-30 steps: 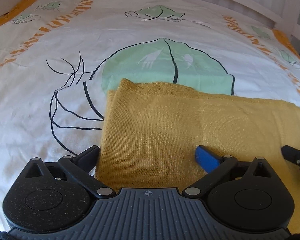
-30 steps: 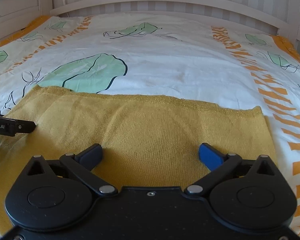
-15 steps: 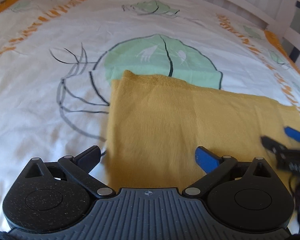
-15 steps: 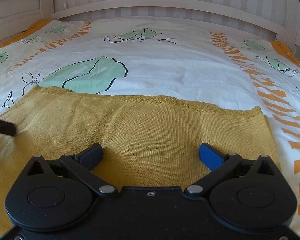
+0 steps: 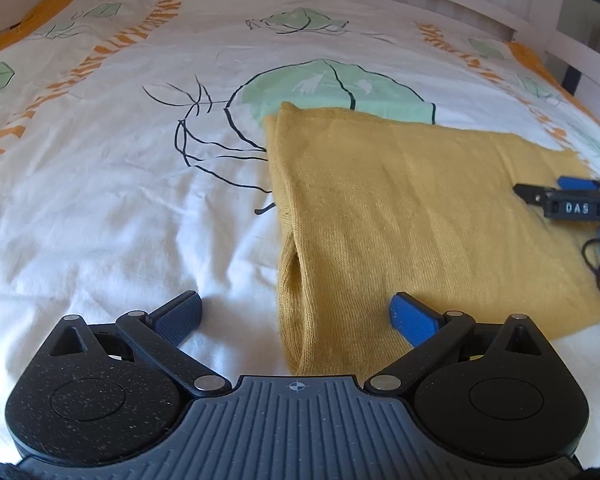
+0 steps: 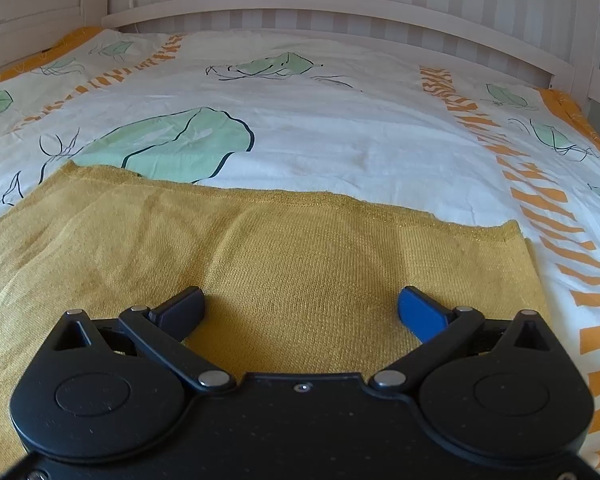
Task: Fold small clothes
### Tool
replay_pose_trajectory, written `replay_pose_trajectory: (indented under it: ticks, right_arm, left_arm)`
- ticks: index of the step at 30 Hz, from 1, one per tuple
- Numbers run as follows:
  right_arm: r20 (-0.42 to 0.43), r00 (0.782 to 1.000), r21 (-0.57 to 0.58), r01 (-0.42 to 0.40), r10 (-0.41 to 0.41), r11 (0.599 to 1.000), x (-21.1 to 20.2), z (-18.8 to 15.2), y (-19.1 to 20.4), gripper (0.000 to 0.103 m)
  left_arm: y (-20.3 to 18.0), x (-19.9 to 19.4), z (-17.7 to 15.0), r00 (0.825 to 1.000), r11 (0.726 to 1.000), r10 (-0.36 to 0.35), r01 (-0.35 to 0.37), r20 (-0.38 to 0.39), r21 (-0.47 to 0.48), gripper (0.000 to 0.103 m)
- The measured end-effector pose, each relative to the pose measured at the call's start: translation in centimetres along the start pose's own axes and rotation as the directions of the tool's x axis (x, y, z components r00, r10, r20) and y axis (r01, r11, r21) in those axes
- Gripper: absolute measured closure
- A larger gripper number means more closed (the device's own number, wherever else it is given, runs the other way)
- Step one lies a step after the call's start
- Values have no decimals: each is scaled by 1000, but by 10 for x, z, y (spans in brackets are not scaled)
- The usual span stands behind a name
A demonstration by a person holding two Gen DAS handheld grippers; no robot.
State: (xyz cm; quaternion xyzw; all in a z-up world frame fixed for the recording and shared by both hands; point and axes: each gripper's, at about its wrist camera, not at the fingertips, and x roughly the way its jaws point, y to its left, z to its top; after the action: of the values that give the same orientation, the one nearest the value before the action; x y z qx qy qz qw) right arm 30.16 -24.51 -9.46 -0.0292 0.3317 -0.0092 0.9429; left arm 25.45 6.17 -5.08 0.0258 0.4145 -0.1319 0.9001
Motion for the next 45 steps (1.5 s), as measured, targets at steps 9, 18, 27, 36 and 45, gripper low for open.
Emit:
replay_pose_trajectory:
  ticks: [9,18,27,36,45]
  right_arm:
    - [-54,994,54,95,-92,994,6,50,15,0]
    - [-123,979,21,165,-161,986,10,36,23,1]
    - [-97,990,-105,91,-102,990,-66,-32,48,1]
    - [-128,990,21,-61,63,998,-105,-44,14,1]
    - [-68,989,498,-81,133,863,-97,-33,-117,0]
  left_arm:
    - [3,-5,-6,999,999,-31,31,-26,-15,1]
    - [5,-9,-8,999,998,-34,33,-18,-54,2]
    - [10,-14,-7,999,994,-41,41,0,-104,2]
    - [2,-9,-15,1000,999,-2,2,5,-50,1]
    - [0,-8,-16,1000,999,12,-11,14,-44,1]
